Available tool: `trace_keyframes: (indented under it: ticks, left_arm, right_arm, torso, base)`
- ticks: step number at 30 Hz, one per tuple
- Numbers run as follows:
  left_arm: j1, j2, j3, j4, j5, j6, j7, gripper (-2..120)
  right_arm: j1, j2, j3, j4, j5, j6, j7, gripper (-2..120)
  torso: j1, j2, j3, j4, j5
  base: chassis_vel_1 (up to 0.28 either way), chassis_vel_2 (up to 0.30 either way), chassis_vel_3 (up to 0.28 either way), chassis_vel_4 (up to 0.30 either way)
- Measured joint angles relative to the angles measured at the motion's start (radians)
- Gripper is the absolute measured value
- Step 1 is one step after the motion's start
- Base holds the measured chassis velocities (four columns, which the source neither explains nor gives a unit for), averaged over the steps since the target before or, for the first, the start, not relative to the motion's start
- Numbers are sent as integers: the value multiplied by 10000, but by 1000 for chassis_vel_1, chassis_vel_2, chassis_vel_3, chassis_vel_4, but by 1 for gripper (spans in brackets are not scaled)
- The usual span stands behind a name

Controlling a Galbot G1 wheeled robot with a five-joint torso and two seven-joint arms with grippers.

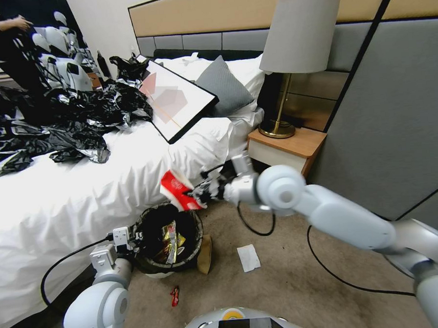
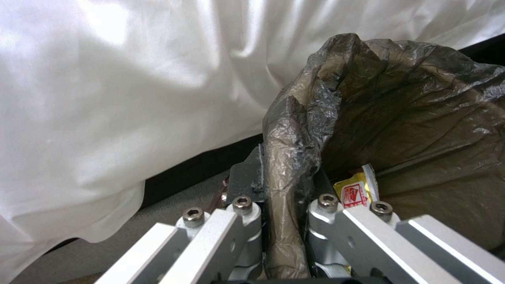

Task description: Pick up the trash bin, then pick up the garbage from the floor and place it into the trash bin.

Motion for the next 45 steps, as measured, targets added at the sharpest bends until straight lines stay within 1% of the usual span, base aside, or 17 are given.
trace_keyframes:
  ticks: [6,15,23,26,27,31,32,33,35,36,38,39,40,42,43,44,45]
  left_arm:
    - [20,46,-26,-85,-57,0,0,4]
    - [-44,21,-28,-27,-62,0,-11,4]
    - [-109,-40,-8,68,-28,0,-9,4]
    - [-111,-40,-44,70,-28,0,-5,4]
    - [-111,-40,-44,70,-28,0,-5,4]
    - [-120,-65,-52,88,-28,0,1,4]
    - [-120,-65,-52,88,-28,0,1,4]
    - [-126,-74,-44,98,-27,0,2,4]
    - [-135,-94,-15,121,-9,0,1,4]
    - [-135,-94,-15,121,-9,0,1,4]
    - [-134,-99,-13,125,-6,0,4,4]
    - [-134,-99,-13,125,-6,0,4,4]
    - [-128,-96,-23,122,-7,0,6,4]
    - [-120,-86,-45,113,-10,0,8,4]
    - [-122,-78,-70,104,-19,0,9,4]
    - [-122,-78,-70,104,-19,0,9,4]
    - [-127,-77,-85,99,-23,0,8,4]
  right_arm:
    - [-367,248,-267,-501,-354,0,34,1]
    - [-642,349,-262,-896,-465,88,17,1]
    - [-564,941,-355,-1197,-387,237,102,1]
    - [-498,1197,-424,-1354,-255,226,230,13]
    - [-498,1197,-424,-1354,-255,226,230,13]
    - [-392,1694,-503,-1648,-81,226,446,32]
    - [-392,1694,-503,-1648,-81,226,446,32]
    - [-375,1773,-513,-1696,-58,227,465,36]
    - [-325,2059,-588,-1848,-18,227,528,47]
    - [-325,2059,-588,-1848,-18,227,528,47]
    - [-276,2238,-652,-1949,-1,225,586,56]
    - [-276,2238,-652,-1949,-1,225,586,56]
    - [-246,2309,-665,-1974,36,221,616,63]
    - [-215,2328,-667,-1975,69,215,626,69]
    - [-183,2309,-667,-1954,109,204,636,76]
    - [-183,2309,-667,-1954,109,204,636,76]
    - [-171,2259,-656,-1910,166,195,647,80]
  torso:
    - [0,0,-1,-1,1]
    - [0,0,0,-3,1]
    - [0,1,0,1,0]
    - [0,0,0,0,1]
    - [0,0,0,0,1]
    - [0,1,0,0,0]
    - [0,1,0,0,0]
    - [0,0,0,0,0]
    - [0,0,0,0,0]
    - [0,0,0,0,0]
    - [0,0,0,0,0]
    - [0,0,0,0,0]
    - [0,0,-1,0,0]
    - [0,0,-1,0,0]
    - [0,1,-1,0,0]
    - [0,1,-1,0,0]
    - [0,0,-1,0,0]
  base:
    - [0,0,0,0]
    - [0,0,0,0]
    - [0,0,0,0]
    - [0,0,0,0]
    - [0,0,0,0]
    - [0,0,0,0]
    - [0,0,0,0]
    - [0,0,0,0]
    - [0,0,0,0]
    - [0,0,0,0]
    - [0,0,0,0]
    - [0,0,0,0]
    - [0,0,0,0]
    - [0,0,0,0]
    - [0,0,0,0]
    - [0,0,0,0]
    - [0,0,0,0]
